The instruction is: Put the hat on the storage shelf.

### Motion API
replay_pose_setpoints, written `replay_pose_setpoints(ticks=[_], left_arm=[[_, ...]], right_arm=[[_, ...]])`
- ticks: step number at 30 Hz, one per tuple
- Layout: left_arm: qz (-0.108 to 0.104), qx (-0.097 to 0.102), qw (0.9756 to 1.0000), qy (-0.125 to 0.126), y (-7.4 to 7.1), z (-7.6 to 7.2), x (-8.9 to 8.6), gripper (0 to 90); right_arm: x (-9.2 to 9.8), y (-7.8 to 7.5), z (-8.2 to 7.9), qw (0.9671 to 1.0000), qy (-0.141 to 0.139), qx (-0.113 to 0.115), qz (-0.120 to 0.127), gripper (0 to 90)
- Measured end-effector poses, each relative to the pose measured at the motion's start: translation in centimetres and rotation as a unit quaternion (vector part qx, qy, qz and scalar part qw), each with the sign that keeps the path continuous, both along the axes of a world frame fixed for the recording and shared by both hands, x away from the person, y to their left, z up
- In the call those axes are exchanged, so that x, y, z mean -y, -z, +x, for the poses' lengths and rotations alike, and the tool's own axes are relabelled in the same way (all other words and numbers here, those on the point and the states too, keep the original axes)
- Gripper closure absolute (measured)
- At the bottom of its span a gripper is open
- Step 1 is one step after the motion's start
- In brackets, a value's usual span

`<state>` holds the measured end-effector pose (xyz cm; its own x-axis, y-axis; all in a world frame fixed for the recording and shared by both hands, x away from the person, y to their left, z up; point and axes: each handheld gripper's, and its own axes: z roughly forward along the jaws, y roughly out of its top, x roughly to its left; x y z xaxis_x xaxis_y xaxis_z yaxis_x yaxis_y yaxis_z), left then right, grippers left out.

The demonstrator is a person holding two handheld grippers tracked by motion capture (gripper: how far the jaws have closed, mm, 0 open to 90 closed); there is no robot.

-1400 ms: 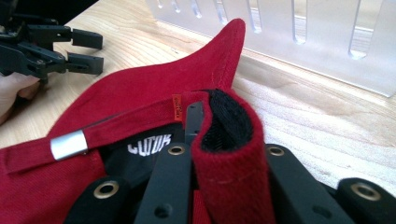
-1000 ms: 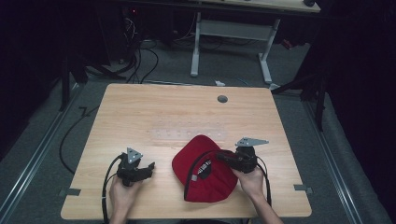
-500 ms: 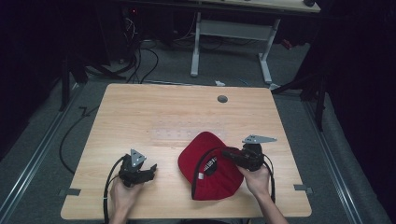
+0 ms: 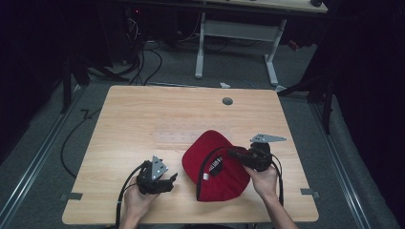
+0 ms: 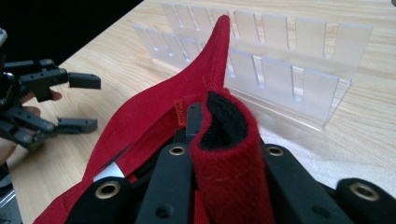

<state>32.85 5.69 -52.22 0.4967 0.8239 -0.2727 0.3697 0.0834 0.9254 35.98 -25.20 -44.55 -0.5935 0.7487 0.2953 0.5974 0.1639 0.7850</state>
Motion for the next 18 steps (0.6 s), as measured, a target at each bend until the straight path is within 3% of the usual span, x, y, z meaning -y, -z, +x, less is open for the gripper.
replay_pose_setpoints(ticks=[18], left_arm=[[0.006,0.013,0.9996,0.026,-0.5,0.0,4.2,22.5]], right_arm=[[-0.3,-1.7,0.3,0.9998,0.005,0.009,0.018,81.6]])
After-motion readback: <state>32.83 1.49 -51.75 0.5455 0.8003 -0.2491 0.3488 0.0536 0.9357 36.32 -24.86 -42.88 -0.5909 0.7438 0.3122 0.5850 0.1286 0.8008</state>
